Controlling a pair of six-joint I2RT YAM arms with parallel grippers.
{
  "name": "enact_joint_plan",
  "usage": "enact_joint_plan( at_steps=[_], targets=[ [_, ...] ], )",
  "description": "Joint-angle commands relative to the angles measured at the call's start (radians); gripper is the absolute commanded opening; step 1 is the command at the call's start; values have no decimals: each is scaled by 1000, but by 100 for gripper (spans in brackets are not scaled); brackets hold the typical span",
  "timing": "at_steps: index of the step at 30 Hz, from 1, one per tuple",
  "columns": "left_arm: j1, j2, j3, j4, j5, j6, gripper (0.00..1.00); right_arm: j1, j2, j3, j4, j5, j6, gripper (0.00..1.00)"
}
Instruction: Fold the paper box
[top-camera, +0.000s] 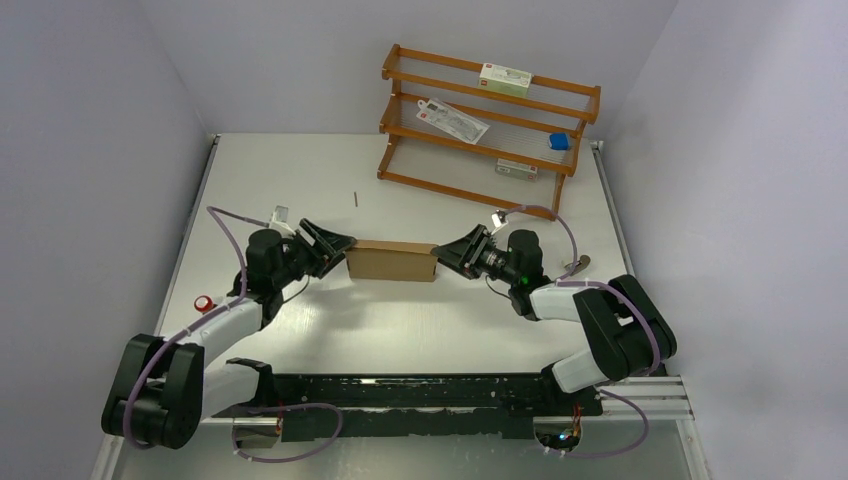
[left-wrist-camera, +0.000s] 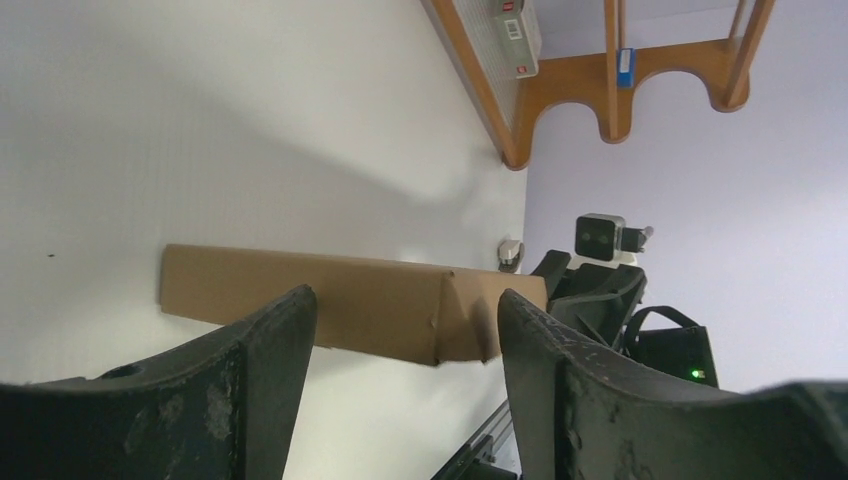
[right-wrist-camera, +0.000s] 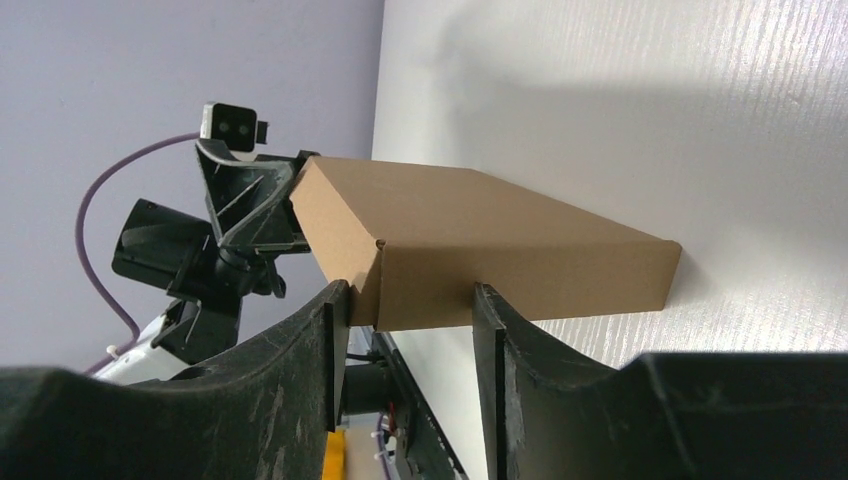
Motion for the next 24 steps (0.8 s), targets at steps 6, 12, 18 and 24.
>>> enact_joint_plan(
  at_steps=[6, 12, 18, 24],
  targets=[
    [26, 48, -2, 17, 27, 49, 57, 13, 3, -9, -122, 10, -34, 28],
    [26, 43, -57, 27, 56, 100, 54, 12, 11, -7, -118, 10, -30, 28],
    [26, 82, -158, 95, 47, 128, 37, 13, 26, 3, -122, 12, -29, 28],
    [45, 176, -209, 220, 52, 88, 33, 5, 41, 21, -152, 11, -44, 27]
  ],
)
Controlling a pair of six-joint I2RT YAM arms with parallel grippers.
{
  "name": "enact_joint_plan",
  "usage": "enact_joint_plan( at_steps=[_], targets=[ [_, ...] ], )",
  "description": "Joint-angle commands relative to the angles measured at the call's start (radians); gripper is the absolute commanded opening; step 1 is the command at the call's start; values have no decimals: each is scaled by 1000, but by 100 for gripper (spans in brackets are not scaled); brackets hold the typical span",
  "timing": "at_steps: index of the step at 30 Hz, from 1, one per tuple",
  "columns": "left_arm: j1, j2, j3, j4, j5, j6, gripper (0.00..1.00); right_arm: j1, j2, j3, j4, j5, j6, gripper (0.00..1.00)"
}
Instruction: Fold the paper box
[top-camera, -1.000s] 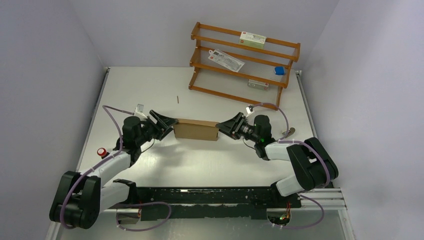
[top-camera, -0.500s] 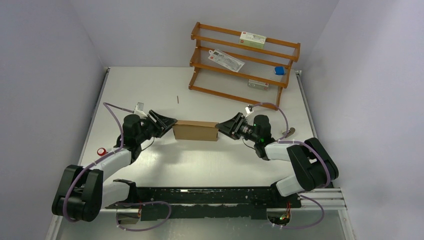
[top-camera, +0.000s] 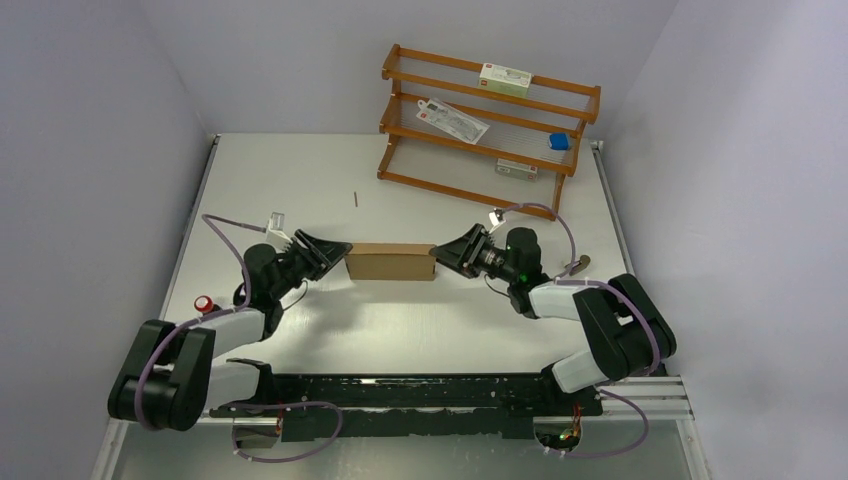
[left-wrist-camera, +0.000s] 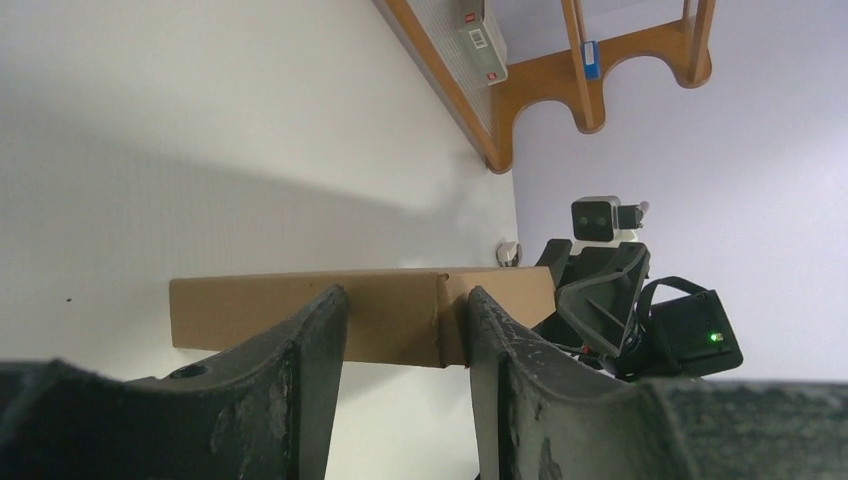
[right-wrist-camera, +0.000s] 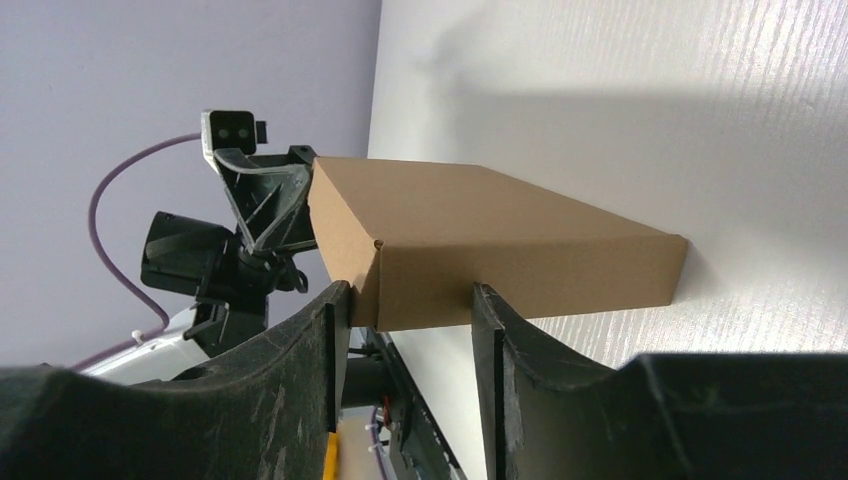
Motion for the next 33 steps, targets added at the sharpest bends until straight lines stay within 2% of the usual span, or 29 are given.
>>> enact_joint_plan(
  at_steps=[1, 5, 10, 13, 16, 21, 24, 28, 33],
  targets=[
    [26, 114, -85, -51, 33, 9, 32, -7, 43, 9, -137, 15, -22, 26],
    [49, 191, -86, 23, 82, -14, 27, -30, 54, 15, -152, 11, -50, 23],
    [51, 180, -78, -60, 73, 44, 14, -71, 106, -3, -124, -53, -71, 19],
    [52, 124, -61, -163, 39, 97, 11, -78, 153, 9, -147, -85, -123, 17],
    [52, 73, -38, -250, 10, 135, 6, -78, 202, -8, -133, -86, -140, 7],
    [52, 64, 8, -344, -24, 199, 5, -83, 297, -11, -145, -70, -159, 1],
    [52, 67, 37, -396, -31, 232, 5, -88, 298, -2, -97, -133, -127, 1],
    [52, 26, 61, -457, -71, 264, 5, -115, 232, 45, -71, -217, -83, 14],
    [52, 10, 74, -470, -69, 264, 5, -142, 134, 139, -200, -215, -121, 32]
  ],
)
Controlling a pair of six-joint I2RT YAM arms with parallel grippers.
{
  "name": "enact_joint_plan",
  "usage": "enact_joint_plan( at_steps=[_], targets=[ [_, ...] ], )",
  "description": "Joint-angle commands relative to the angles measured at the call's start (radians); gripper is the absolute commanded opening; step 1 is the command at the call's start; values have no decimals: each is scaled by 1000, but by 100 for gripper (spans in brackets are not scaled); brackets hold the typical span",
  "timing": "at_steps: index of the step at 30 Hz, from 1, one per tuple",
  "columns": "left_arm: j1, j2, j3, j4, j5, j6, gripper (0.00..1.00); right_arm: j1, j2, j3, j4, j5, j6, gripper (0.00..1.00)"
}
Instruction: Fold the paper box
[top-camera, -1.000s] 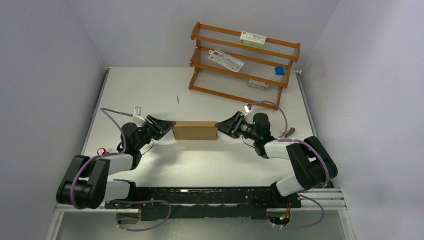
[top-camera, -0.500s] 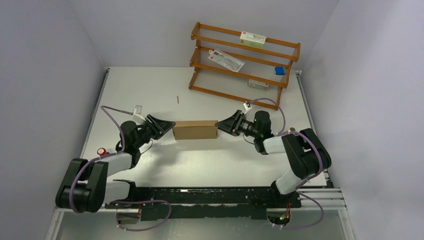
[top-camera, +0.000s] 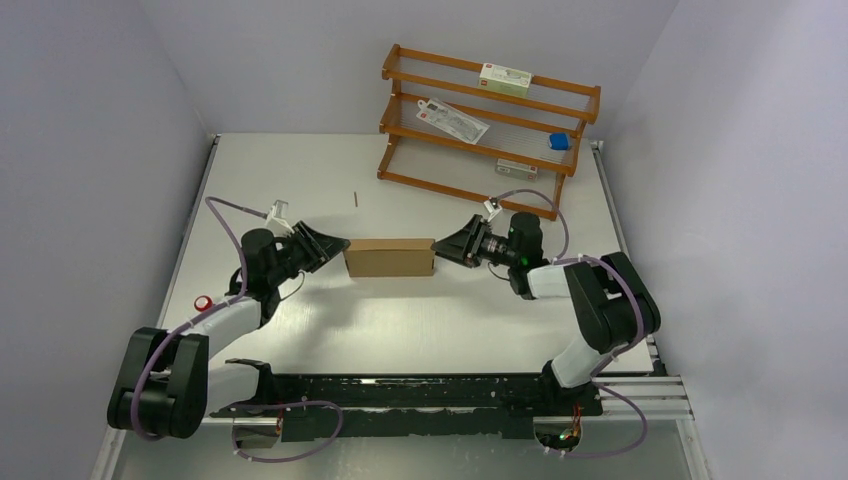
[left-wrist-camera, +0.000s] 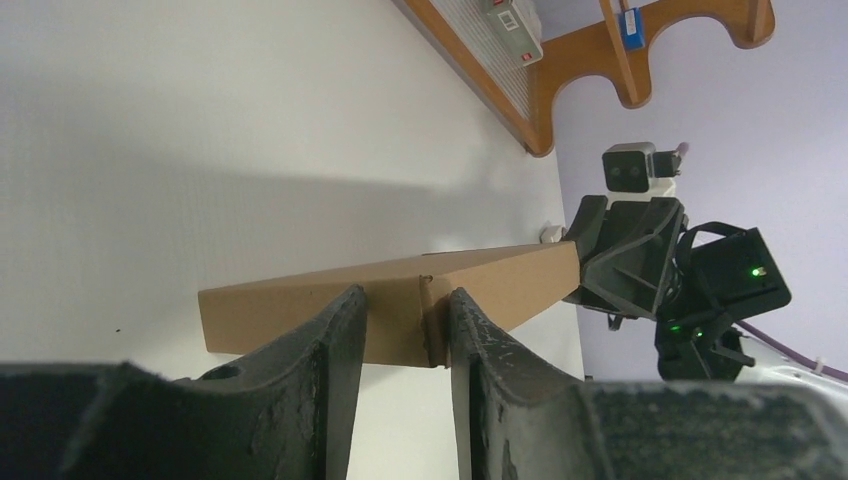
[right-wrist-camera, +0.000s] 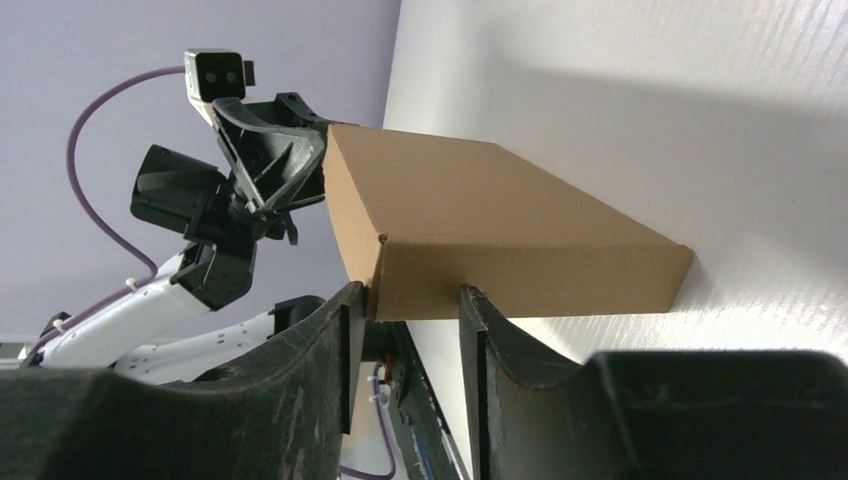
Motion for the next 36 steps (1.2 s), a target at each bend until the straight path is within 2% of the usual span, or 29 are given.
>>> enact_joint_plan(
  at_steps=[1, 4, 15, 23, 26, 29, 33, 36],
  targets=[
    [13, 33, -36, -274, -116, 97, 5, -49, -44, 49, -269, 20, -73, 34],
    [12, 26, -32, -275, -109, 94, 5, -51, -51, 79, -264, 3, -58, 44],
    [12, -30, -15, -314, -110, 85, 5, -29, -82, 86, -200, -27, -1, 63],
    [-28, -50, -20, -300, -123, 46, 5, 63, -139, 52, -220, 51, 13, 71],
    [-55, -50, -20, -289, -138, 30, 5, 110, -145, 39, -264, 102, -22, 71],
    [-76, -45, -25, -272, -147, 13, 5, 118, -130, -14, -211, 136, -24, 66],
    [-85, -28, -41, -240, -141, -10, 5, 117, -64, -94, -38, 138, -27, 56],
    [-87, -11, -61, -210, -138, -19, 5, 118, -4, -157, 100, 147, -42, 53]
  ],
)
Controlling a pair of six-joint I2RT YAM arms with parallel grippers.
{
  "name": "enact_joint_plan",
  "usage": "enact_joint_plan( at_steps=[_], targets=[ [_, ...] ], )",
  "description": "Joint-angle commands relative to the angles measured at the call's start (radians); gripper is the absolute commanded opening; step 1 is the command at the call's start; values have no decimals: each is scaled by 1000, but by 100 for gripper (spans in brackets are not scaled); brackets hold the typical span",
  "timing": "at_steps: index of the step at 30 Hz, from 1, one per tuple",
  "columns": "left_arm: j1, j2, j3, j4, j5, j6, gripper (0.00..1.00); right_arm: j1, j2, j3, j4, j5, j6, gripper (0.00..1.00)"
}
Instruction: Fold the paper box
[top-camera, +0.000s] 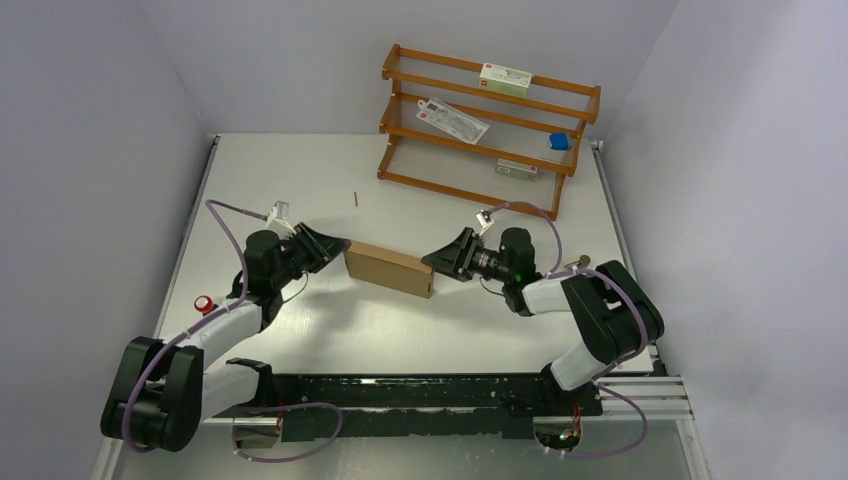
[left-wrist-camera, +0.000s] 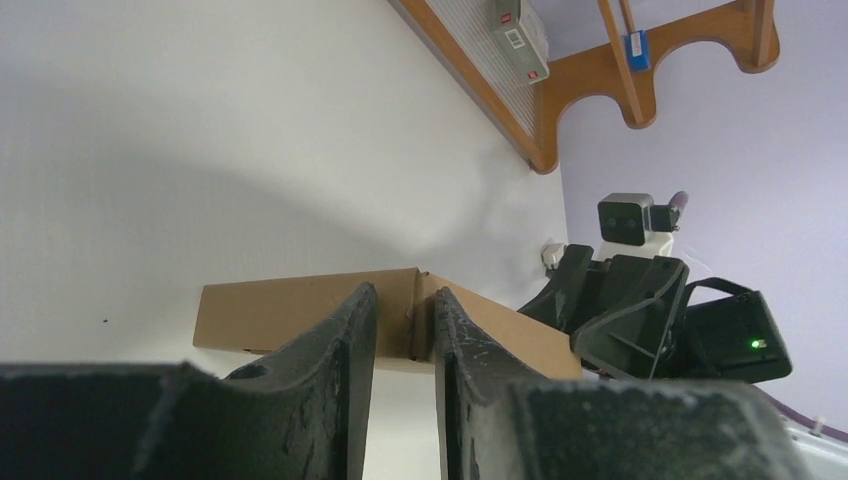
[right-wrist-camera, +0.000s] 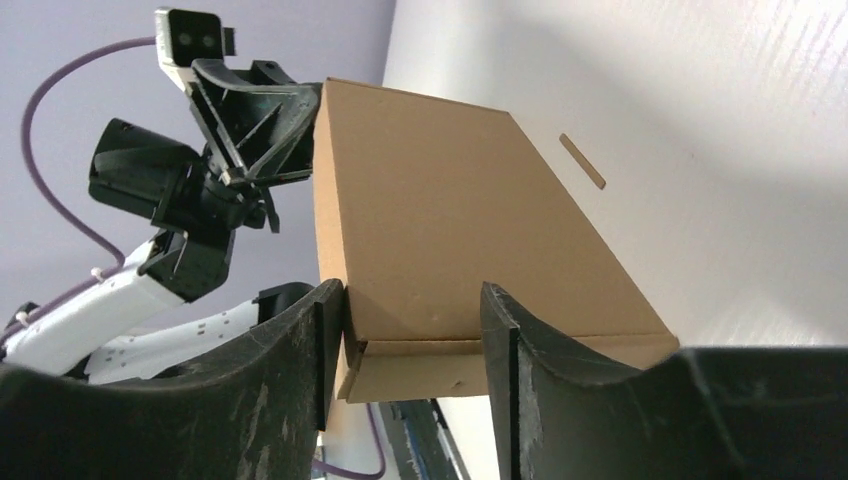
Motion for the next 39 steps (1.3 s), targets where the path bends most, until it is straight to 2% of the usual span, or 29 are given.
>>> enact_joint_plan(
  at_steps=[1, 3, 7, 9, 12, 16, 21, 28, 31, 35, 39],
  targets=[
    [-16, 61, -78, -132, -27, 6, 5, 8, 105, -105, 182, 40, -64, 52],
    [-17, 76, -96, -100, -23, -2, 5, 8, 156, -142, 260, 50, -90, 49],
    [-17, 106, -134, -51, -38, -14, 5, 8, 283, -202, 455, 48, -95, 37],
    [-18, 114, -140, -60, -58, 7, 5, 11, 334, -227, 562, 55, -95, 37],
    [-23, 115, -131, -113, -122, 56, 5, 15, 380, -242, 604, 74, -123, 39],
    [-86, 103, -100, -198, -254, 110, 6, 15, 411, -226, 629, 69, -121, 41],
    [-90, 87, -126, -182, -278, 81, 6, 4, 319, -177, 497, 58, -158, 46],
    [-94, 126, -163, -150, -283, 45, 9, -14, 153, -60, 192, 64, -278, 58],
    [-97, 121, -200, -113, -291, -16, 6, -15, 136, -21, 141, 45, -293, 59],
    [-105, 138, -214, -54, -220, -110, 5, -12, 111, 22, 74, 38, -311, 60],
    [-175, 151, -202, -22, -247, -175, 5, -14, 96, 40, 22, 58, -346, 61]
  ],
)
